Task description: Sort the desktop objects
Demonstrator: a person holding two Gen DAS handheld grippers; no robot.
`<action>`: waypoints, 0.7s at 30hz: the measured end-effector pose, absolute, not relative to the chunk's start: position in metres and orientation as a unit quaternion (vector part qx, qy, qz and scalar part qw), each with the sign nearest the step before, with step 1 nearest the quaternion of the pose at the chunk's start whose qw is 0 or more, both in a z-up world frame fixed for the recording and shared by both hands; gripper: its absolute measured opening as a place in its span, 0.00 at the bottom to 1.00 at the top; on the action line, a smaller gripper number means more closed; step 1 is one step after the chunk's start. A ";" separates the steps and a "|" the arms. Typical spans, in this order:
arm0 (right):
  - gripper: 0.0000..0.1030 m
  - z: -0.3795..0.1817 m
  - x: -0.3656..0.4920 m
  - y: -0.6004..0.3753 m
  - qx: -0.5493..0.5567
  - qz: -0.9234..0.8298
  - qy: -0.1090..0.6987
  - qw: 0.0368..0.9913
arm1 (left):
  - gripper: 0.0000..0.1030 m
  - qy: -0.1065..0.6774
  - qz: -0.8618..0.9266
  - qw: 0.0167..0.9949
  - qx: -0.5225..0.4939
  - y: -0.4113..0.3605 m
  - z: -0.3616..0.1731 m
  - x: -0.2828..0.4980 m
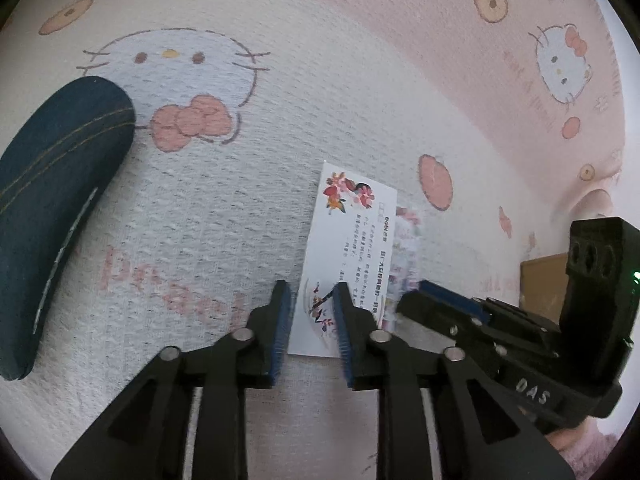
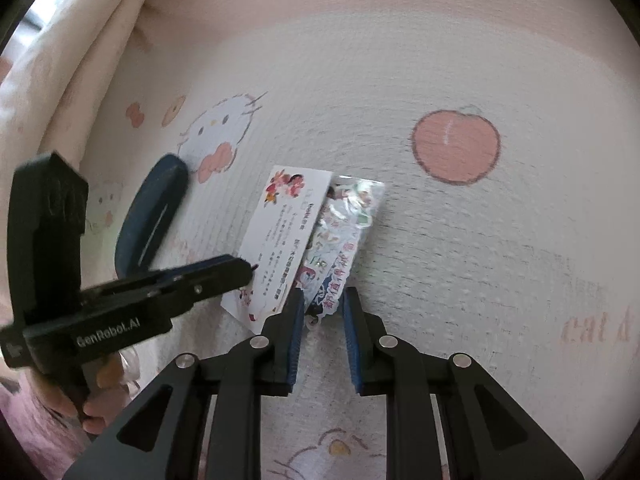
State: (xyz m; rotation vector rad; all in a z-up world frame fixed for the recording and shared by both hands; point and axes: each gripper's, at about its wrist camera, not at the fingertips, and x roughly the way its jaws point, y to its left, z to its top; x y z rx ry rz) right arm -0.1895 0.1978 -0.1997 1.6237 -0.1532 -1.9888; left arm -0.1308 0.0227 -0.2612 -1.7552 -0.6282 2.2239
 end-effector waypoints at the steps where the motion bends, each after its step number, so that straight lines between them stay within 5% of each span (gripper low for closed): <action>1: 0.16 -0.200 -0.190 0.199 0.605 -0.744 -0.064 0.276 | 0.42 -0.223 0.758 0.125 -0.600 0.023 -0.261 -0.132; 3: 0.18 -0.201 -0.193 0.204 0.607 -0.741 -0.086 0.274 | 0.62 -0.238 0.751 0.139 -0.600 0.027 -0.261 -0.138; 4: 0.18 -0.203 -0.194 0.204 0.610 -0.739 -0.096 0.271 | 0.63 -0.236 0.749 0.142 -0.603 0.030 -0.260 -0.143; 7: 0.18 -0.207 -0.200 0.207 0.610 -0.736 -0.124 0.266 | 0.62 -0.209 0.755 0.138 -0.606 0.037 -0.259 -0.152; 9: 0.21 -0.205 -0.204 0.208 0.604 -0.737 -0.136 0.272 | 0.49 -0.195 0.761 0.126 -0.605 0.043 -0.260 -0.158; 13: 0.32 -0.208 -0.209 0.212 0.601 -0.731 -0.172 0.273 | 0.39 -0.201 0.761 0.121 -0.605 0.034 -0.261 -0.160; 21: 0.36 -0.208 -0.216 0.205 0.599 -0.732 -0.176 0.272 | 0.39 -0.226 0.761 0.096 -0.600 0.007 -0.249 -0.154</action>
